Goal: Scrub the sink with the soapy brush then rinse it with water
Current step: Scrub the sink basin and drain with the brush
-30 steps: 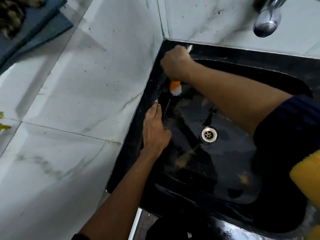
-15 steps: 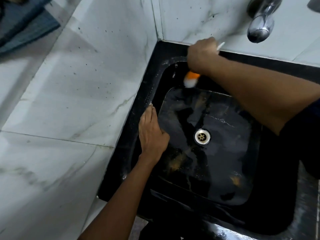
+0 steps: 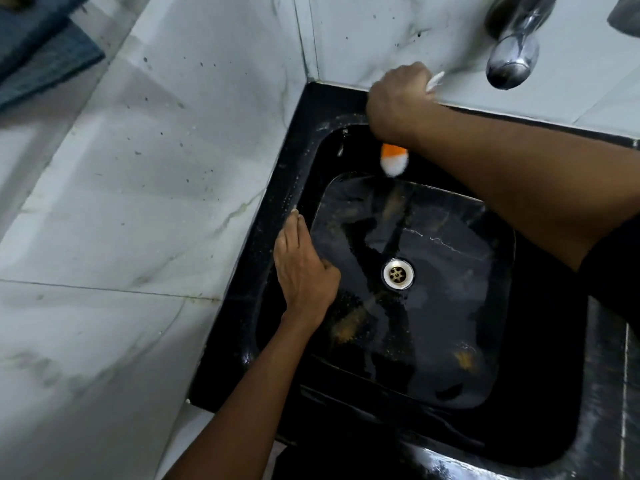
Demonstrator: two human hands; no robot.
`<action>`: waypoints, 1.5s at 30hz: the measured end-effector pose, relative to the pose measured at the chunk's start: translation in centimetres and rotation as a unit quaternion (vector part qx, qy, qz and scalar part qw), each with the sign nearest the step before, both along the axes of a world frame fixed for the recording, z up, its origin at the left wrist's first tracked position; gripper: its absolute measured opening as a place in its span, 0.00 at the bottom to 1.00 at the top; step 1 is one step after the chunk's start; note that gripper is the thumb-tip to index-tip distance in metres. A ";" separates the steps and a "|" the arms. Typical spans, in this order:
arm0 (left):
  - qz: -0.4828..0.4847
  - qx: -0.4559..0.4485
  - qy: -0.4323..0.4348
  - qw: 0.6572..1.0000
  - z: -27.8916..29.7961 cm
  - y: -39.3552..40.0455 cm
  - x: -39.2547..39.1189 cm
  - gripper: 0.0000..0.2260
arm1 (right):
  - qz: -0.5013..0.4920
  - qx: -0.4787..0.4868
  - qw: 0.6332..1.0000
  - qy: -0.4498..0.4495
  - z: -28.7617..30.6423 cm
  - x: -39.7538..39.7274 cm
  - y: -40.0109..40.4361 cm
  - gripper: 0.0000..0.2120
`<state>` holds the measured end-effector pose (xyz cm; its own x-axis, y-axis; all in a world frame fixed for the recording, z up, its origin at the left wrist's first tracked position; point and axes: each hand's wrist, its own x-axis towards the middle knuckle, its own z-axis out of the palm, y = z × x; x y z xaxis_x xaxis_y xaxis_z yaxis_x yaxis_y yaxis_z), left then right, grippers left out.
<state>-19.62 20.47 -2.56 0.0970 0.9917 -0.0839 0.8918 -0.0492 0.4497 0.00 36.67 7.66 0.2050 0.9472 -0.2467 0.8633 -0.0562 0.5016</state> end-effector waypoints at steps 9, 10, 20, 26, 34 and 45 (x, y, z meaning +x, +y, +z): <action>0.009 -0.004 0.000 1.000 0.0 0.0 0.2 0.39 | -0.032 -0.022 0.999 -0.022 -0.4 2.2 -1.5 0.12; 0.009 -0.001 0.001 1.000 -0.1 0.0 0.3 0.39 | -0.047 -0.019 0.998 -0.039 -0.6 2.5 -1.7 0.13; 0.008 -0.010 0.021 1.000 -0.3 -0.1 0.4 0.40 | -0.019 0.013 0.997 0.077 -1.5 3.2 -2.5 0.13; 0.013 -0.015 0.023 1.000 -0.3 -0.3 0.9 0.42 | 0.012 0.029 0.996 0.084 -2.2 2.9 -2.7 0.12; 0.028 -0.014 0.008 0.999 -0.1 -0.3 1.4 0.43 | -0.125 0.022 0.990 0.061 -1.3 6.5 -3.9 0.17; -0.099 -0.131 -0.083 0.983 -2.4 -7.8 2.6 0.35 | -0.126 -0.018 0.990 0.061 -0.5 7.6 -5.2 0.15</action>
<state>-16.99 12.69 -4.99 0.3206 0.8980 -0.3012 0.7899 -0.0780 0.6082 7.62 31.49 7.18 0.3997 0.8603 -0.3164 0.8784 -0.2608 0.4006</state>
